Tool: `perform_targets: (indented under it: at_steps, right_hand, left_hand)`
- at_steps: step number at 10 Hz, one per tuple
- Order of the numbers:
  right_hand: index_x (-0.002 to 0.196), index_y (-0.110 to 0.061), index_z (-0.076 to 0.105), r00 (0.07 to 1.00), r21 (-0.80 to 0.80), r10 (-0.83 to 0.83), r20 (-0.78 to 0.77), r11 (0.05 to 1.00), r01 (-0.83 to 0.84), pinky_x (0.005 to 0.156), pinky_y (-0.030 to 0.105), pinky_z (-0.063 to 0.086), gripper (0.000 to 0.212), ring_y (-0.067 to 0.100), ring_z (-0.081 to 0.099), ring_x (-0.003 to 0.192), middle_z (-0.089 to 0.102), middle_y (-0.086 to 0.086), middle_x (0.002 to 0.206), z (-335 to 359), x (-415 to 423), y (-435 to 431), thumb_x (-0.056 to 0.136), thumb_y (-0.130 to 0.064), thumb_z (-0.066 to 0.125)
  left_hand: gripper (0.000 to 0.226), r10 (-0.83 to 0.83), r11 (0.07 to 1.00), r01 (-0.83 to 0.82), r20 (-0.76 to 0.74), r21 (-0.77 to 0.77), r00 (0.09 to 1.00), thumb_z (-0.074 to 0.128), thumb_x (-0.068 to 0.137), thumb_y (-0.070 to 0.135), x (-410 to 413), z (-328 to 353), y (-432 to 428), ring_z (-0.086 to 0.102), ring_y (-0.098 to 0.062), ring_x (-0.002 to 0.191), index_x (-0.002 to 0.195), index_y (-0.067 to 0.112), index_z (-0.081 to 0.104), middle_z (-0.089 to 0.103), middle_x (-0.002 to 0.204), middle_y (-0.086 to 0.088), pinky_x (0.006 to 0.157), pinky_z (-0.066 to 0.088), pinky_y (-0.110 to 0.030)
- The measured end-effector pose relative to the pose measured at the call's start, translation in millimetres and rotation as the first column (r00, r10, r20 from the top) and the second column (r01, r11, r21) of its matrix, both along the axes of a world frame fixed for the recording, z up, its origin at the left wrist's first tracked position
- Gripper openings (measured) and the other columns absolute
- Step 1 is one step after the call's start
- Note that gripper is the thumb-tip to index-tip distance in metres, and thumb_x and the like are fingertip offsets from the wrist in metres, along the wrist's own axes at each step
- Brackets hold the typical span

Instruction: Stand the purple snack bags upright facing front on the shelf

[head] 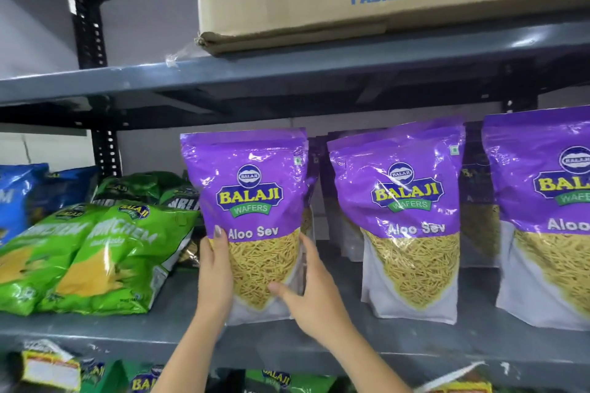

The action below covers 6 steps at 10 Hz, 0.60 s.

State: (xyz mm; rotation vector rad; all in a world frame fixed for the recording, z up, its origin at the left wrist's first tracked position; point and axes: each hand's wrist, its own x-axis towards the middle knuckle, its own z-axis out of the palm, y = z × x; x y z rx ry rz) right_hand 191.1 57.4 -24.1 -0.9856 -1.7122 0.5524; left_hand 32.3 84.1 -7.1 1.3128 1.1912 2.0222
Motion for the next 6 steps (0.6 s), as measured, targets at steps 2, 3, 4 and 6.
perform_targets:
  at_steps: [2,3,4,6]
  right_hand:
    - [0.149,-0.037,0.020,0.998,0.010,-0.056,-0.039,0.998,0.056,0.108,0.027,0.035,0.089,0.004,0.041,0.134,0.042,-0.019,0.148,-2.4,15.1,1.7,0.079,-0.029,0.074]
    - [0.149,-0.037,0.019,0.996,0.021,-0.084,-0.038,0.996,0.085,0.101,0.022,0.036,0.087,0.005,0.044,0.130,0.044,-0.017,0.145,-4.5,12.8,1.1,0.080,-0.028,0.072]
    - [0.147,-0.041,0.018,0.992,0.047,-0.119,-0.043,0.992,0.121,0.093,0.014,0.032,0.086,-0.004,0.042,0.117,0.046,-0.019,0.134,-5.9,8.1,0.3,0.081,-0.026,0.072]
    - [0.153,-0.030,0.001,0.995,-0.006,-0.103,0.013,0.995,0.103,0.101,0.021,0.033,0.091,0.011,0.039,0.136,0.033,-0.006,0.157,2.8,7.9,-7.7,0.087,-0.031,0.064]
  left_hand:
    - [0.094,0.006,1.000,-0.006,-0.006,-0.027,1.000,0.028,0.078,0.074,20.8,0.8,7.8,0.033,-0.026,0.145,0.151,0.014,0.028,0.036,0.157,-0.010,0.120,0.024,-0.048]
    - [0.092,0.039,0.999,-0.040,-0.017,-0.017,0.999,0.026,0.078,0.075,23.3,-2.8,9.2,0.033,-0.026,0.144,0.150,0.017,0.031,0.037,0.156,-0.009,0.118,0.026,-0.044]
    - [0.083,0.020,1.000,-0.020,-0.024,0.014,1.000,0.027,0.082,0.076,23.3,-3.2,8.7,0.044,-0.026,0.135,0.142,0.020,0.041,0.049,0.146,-0.008,0.106,0.033,-0.036]
    - [0.063,0.093,0.996,-0.094,-0.093,-0.002,0.991,0.034,0.091,0.064,18.3,7.3,1.1,0.056,-0.026,0.119,0.131,0.016,0.043,0.061,0.124,-0.002,0.091,0.044,-0.037]
